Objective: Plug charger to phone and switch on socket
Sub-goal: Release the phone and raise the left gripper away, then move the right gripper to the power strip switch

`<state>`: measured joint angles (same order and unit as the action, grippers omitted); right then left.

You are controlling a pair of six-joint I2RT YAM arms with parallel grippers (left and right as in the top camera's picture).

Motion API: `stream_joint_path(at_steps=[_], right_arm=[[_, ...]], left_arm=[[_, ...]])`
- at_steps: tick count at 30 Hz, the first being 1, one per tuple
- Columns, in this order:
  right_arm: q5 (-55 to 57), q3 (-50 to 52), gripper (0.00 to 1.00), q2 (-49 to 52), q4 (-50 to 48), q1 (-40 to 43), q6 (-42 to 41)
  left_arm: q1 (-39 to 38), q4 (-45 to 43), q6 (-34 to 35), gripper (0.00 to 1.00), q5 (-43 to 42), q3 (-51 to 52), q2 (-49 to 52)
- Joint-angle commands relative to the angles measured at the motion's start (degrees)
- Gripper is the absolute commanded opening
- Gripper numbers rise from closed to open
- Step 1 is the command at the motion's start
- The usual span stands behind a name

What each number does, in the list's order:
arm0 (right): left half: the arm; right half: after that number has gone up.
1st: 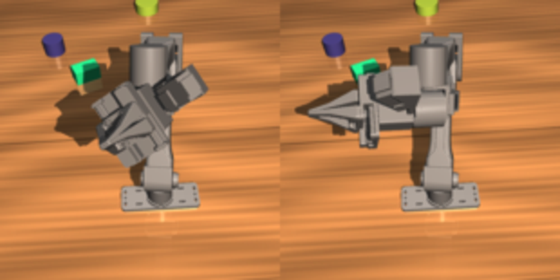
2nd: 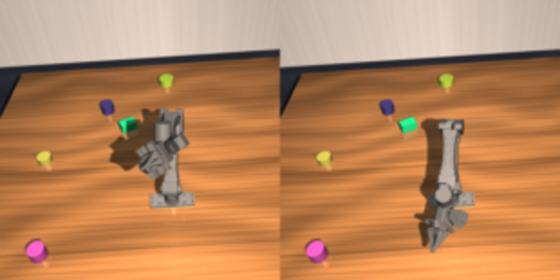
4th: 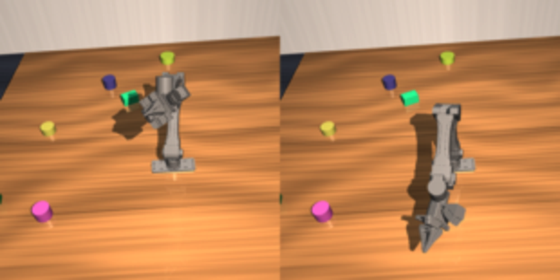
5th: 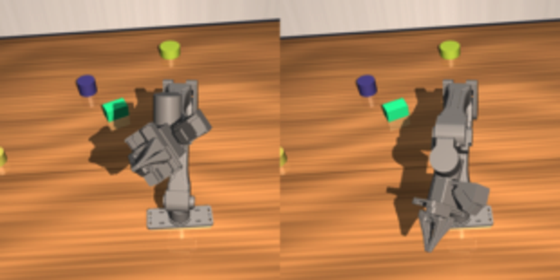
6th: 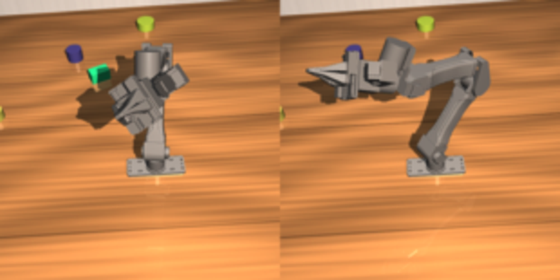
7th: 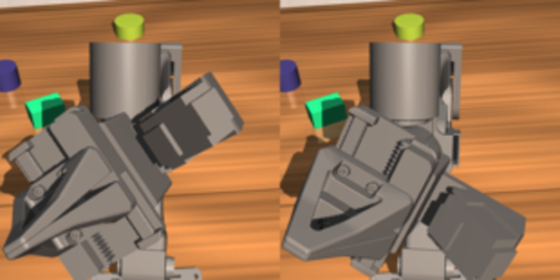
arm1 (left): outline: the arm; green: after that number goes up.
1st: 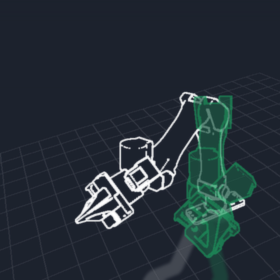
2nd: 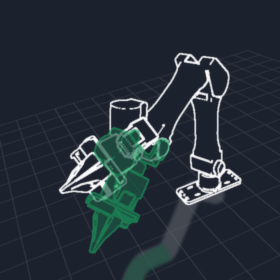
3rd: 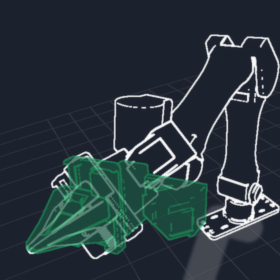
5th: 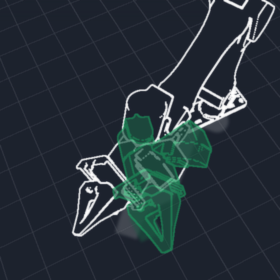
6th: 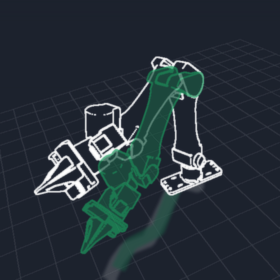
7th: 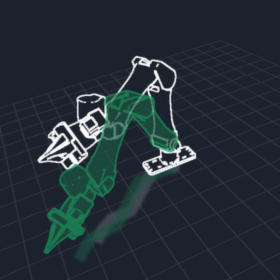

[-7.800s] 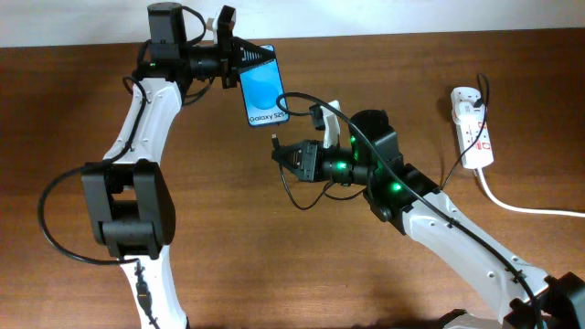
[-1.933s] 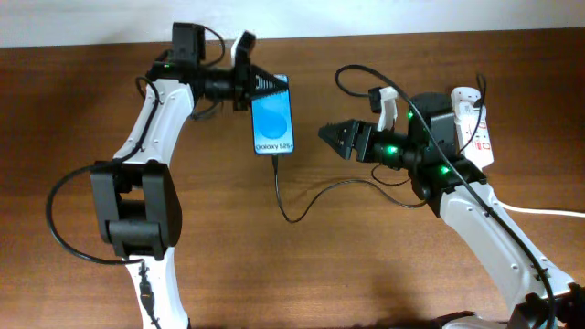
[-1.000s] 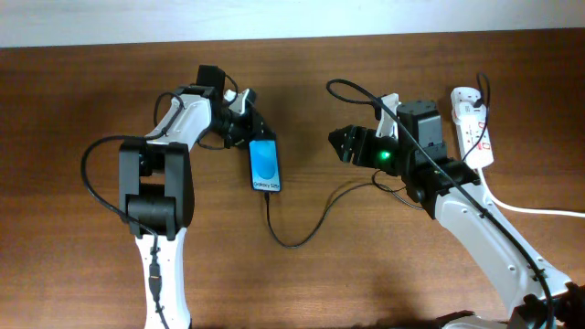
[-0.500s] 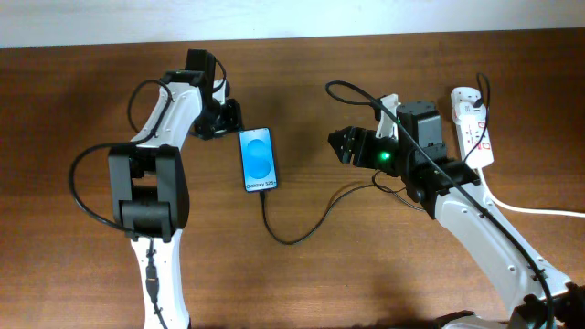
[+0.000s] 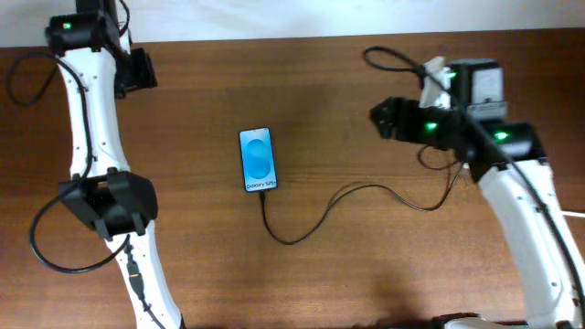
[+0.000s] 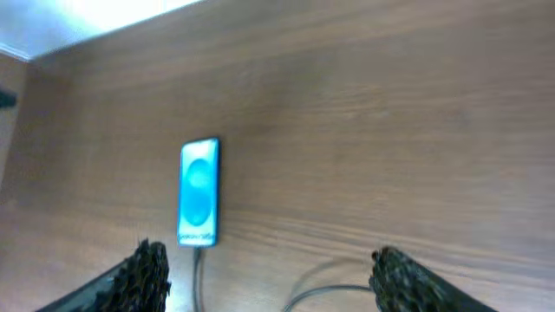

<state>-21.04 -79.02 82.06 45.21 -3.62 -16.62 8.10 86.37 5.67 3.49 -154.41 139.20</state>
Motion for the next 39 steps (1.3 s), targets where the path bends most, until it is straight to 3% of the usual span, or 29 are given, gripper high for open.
stream_joint_path(at_steps=[1, 6, 10, 39], right_arm=[[0.8, -3.5, 0.77, -1.5, 3.2, 5.9, 2.9], [0.8, -3.6, 0.79, -1.5, 5.8, 16.0, 4.4], [1.9, -3.6, 0.81, -1.4, 6.4, 18.5, 5.7], [3.7, -3.6, 0.83, -1.4, 7.8, 18.5, 5.9]], left_arm=[[1.1, 0.8, -2.7, 1.0, 0.4, -1.1, -0.2], [1.1, 0.7, -2.7, 0.99, 0.4, -1.1, -0.2], [1.1, 0.7, -2.7, 0.99, 0.4, -1.1, -0.2], [1.1, 0.7, -2.7, 0.99, 0.4, -1.1, -0.2]])
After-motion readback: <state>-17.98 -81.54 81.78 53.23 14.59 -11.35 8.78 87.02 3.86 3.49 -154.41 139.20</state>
